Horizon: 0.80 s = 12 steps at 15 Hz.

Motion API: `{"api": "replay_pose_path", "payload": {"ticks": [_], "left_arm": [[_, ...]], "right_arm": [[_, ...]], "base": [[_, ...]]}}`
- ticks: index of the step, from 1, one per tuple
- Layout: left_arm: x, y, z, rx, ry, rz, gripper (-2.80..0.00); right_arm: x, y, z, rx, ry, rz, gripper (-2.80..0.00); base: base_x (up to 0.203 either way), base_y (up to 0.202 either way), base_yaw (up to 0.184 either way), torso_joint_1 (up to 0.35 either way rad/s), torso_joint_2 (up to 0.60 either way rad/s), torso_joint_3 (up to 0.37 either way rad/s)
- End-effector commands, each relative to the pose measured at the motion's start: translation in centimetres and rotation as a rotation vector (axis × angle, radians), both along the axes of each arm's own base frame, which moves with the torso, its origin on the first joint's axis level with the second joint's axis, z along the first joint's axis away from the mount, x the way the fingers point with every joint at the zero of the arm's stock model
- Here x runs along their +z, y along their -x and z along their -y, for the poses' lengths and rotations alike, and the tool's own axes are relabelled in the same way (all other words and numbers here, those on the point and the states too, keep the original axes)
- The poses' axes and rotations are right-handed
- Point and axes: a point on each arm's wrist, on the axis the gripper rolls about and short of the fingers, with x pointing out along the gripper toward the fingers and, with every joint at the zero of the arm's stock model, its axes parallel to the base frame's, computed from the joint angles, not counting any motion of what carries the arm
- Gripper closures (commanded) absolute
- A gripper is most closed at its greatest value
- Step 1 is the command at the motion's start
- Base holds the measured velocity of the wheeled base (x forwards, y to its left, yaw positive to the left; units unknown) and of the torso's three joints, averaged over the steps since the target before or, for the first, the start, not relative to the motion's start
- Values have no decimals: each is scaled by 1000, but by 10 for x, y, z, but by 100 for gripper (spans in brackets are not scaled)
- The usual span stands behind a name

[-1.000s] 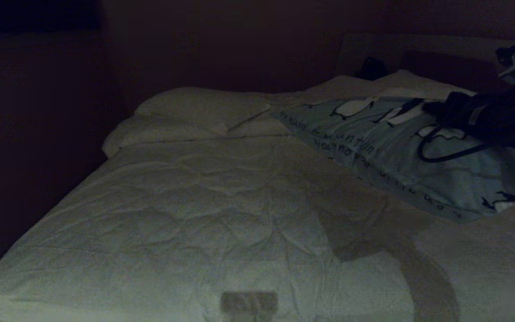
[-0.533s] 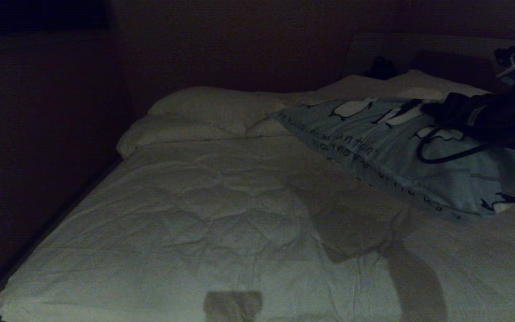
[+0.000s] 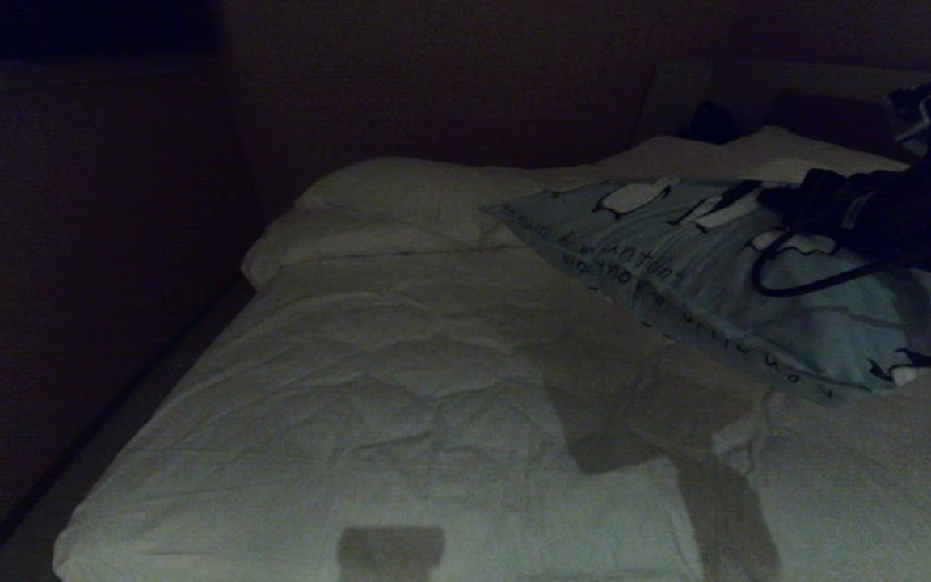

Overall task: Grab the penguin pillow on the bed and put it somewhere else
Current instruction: Move to the foot of the bed

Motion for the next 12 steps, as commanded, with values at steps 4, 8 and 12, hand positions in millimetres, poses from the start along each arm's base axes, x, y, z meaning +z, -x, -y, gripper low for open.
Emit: {"api": "replay_pose_path", "payload": {"ticks": [4, 8, 12], "left_arm": [[0, 0, 0, 1, 0, 0, 0], [0, 0, 0, 1, 0, 0, 0], [0, 0, 0, 1, 0, 0, 0]], "right_arm": [[0, 0, -1, 3, -2, 1, 0], [-2, 0, -3, 13, 3, -4, 0], [-4, 0, -3, 14, 11, -8, 0]], "base": [[0, 195, 1, 3, 2, 3], [0, 193, 1, 5, 0, 1], [0, 193, -1, 1, 3, 4]]}}
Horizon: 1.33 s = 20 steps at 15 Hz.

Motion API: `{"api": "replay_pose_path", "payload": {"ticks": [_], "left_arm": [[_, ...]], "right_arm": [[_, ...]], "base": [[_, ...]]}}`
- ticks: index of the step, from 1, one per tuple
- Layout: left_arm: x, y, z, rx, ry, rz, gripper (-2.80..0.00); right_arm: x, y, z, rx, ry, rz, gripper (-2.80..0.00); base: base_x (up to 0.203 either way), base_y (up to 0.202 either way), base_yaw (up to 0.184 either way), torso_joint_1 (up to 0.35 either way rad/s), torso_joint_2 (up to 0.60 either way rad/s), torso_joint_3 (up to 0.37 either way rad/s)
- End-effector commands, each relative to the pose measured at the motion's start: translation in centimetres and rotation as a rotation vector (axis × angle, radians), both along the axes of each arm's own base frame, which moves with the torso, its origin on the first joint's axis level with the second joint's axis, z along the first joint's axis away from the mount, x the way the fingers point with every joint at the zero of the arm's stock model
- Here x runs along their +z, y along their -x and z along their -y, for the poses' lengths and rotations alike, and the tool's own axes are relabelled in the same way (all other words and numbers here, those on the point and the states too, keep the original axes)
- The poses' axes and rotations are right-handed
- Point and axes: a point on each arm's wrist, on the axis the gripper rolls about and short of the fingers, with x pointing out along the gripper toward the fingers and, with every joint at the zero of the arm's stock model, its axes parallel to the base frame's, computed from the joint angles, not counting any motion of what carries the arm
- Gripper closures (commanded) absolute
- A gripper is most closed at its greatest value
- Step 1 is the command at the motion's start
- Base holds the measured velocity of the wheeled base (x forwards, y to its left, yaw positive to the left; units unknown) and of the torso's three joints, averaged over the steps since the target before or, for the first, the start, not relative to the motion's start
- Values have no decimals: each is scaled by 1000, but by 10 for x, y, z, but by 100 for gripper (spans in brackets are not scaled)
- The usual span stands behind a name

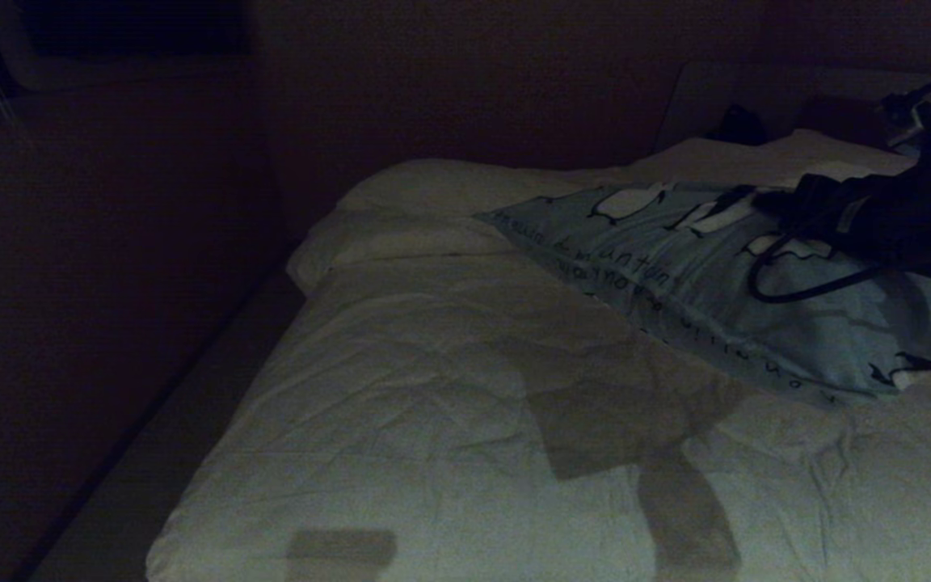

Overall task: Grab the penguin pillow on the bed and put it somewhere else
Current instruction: Move to the foot of the bed

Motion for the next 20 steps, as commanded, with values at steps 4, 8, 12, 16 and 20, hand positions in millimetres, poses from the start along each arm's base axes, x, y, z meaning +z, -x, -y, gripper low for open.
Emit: {"api": "replay_pose_path", "payload": {"ticks": [4, 8, 12, 16, 20], "left_arm": [[0, 0, 0, 1, 0, 0, 0], [0, 0, 0, 1, 0, 0, 0], [0, 0, 0, 1, 0, 0, 0], [0, 0, 0, 1, 2, 0, 0], [0, 0, 0, -1, 6, -1, 0]], "right_arm": [[1, 1, 0, 1, -2, 4, 0], [1, 1, -1, 5, -2, 4, 0], [2, 2, -1, 5, -2, 7, 0], [1, 3, -5, 17, -3, 5, 0], [-4, 5, -26, 71, 1, -14, 0]], "base": [[0, 195, -2, 2, 2, 0], [0, 196, 1, 5, 3, 0], [0, 197, -1, 1, 6, 4], [0, 100, 1, 2, 4, 2], [0, 0, 0, 0, 0, 0]]}}
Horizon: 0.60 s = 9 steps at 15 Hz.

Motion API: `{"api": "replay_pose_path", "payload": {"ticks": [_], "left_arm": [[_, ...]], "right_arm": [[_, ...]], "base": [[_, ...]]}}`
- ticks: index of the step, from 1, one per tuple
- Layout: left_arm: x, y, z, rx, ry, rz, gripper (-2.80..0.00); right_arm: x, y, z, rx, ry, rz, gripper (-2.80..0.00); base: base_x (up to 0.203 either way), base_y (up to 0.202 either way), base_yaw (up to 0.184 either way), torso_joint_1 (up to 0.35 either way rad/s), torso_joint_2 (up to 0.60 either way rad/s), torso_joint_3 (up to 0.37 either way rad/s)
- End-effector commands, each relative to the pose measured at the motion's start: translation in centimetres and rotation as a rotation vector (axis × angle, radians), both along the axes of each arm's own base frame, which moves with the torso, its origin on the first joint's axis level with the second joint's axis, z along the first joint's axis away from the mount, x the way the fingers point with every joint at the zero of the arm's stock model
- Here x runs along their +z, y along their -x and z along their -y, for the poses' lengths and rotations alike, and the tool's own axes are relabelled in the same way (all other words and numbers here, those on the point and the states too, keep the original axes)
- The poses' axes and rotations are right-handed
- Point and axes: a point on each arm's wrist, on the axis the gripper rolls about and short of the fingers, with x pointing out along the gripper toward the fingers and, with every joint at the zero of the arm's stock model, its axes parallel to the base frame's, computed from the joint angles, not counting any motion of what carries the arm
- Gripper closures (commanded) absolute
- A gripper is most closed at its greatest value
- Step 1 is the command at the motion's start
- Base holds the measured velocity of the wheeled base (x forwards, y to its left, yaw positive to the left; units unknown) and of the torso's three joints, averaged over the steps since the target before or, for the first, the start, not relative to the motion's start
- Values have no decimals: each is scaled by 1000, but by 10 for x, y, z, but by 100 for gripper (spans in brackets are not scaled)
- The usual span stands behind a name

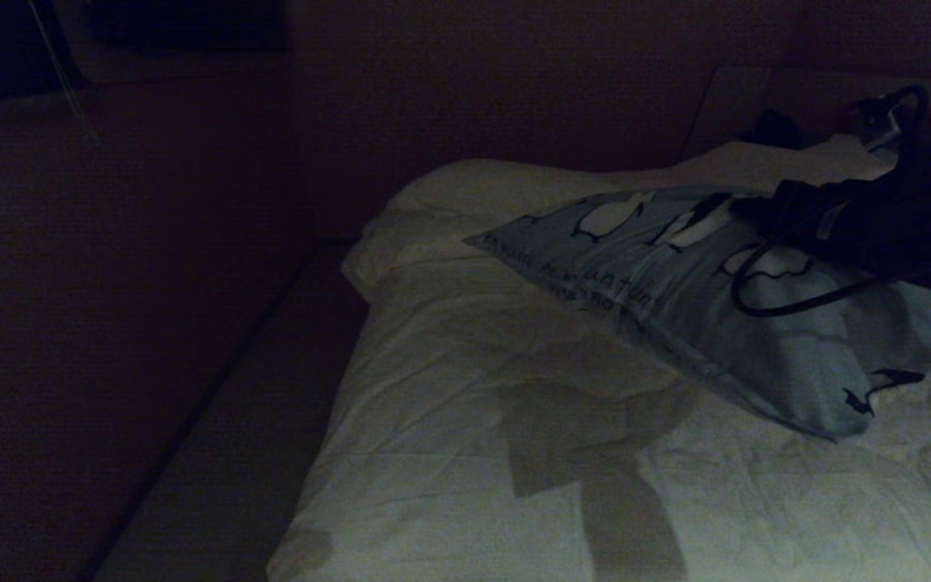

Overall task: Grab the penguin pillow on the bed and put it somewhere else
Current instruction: Move to the foot of the bed

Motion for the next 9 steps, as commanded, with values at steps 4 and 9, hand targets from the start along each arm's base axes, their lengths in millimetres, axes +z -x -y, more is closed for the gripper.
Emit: {"api": "replay_pose_path", "payload": {"ticks": [4, 9], "left_arm": [[0, 0, 0, 0, 0, 1, 0], [0, 0, 0, 0, 0, 0, 0]], "right_arm": [[-10, -4, -30, 7, 9, -30, 0], [-37, -24, -99, 68, 87, -78, 0]], "base": [[0, 0, 0, 0, 0, 0], [0, 0, 0, 0, 0, 0]]}}
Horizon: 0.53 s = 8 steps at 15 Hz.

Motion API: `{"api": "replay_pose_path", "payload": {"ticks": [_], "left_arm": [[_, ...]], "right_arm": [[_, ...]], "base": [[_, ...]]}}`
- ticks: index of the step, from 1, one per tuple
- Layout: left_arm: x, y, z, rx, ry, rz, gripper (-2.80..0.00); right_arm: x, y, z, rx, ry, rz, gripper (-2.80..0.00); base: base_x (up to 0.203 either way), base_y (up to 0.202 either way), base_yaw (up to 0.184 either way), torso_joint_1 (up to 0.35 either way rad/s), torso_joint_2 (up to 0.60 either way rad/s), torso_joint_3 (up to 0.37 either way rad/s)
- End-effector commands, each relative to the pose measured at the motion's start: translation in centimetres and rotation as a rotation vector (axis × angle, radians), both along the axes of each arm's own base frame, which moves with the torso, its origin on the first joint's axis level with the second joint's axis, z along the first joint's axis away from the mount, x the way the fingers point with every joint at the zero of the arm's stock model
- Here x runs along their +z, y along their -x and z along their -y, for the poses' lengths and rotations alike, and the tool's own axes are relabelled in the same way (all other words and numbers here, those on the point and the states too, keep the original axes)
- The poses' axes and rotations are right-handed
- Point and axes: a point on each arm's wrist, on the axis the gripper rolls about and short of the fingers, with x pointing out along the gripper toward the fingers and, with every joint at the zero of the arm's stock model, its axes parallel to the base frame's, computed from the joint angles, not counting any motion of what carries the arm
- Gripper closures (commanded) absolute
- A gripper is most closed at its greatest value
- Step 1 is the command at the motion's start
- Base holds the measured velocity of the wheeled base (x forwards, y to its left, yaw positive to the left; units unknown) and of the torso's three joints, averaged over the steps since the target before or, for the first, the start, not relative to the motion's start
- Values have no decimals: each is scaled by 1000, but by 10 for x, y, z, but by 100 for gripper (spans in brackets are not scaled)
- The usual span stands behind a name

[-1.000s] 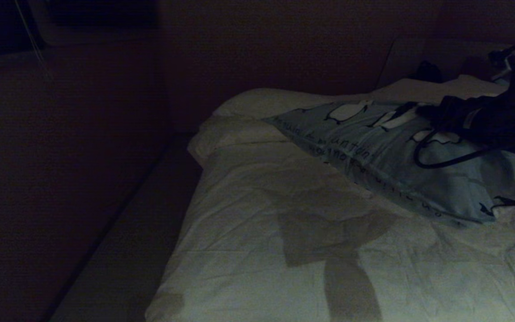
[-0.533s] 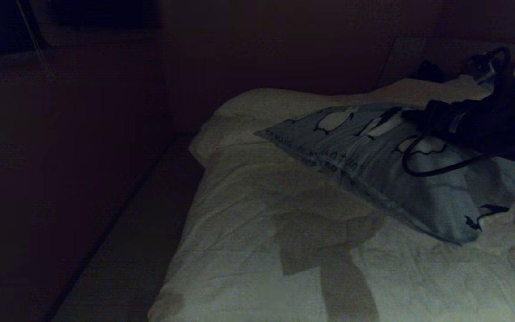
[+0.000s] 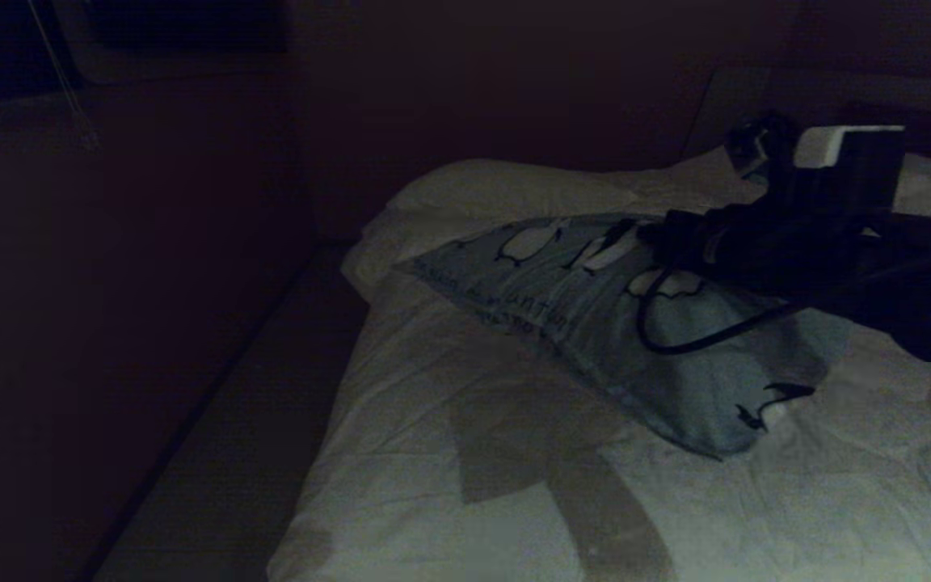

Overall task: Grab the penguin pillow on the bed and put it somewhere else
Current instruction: Move to the foot of the bed, then place the pillow at the end of the bed

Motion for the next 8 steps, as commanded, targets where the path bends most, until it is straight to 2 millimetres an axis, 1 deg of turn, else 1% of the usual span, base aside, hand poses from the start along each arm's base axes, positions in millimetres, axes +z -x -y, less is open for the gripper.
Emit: {"api": "replay_pose_path", "payload": {"ticks": [1, 5, 8], "left_arm": [[0, 0, 0, 1, 0, 0, 0], [0, 0, 0, 1, 0, 0, 0], [0, 0, 0, 2, 0, 0, 0]], "right_arm": [[-22, -16, -28, -29, 70, -31, 0], [-45, -42, -69, -39, 123, -36, 0], [-66, -41, -104, -9, 158, -64, 0]], "base": [[0, 0, 0, 0, 0, 0], [0, 0, 0, 0, 0, 0], [0, 0, 0, 0, 0, 0]]}}
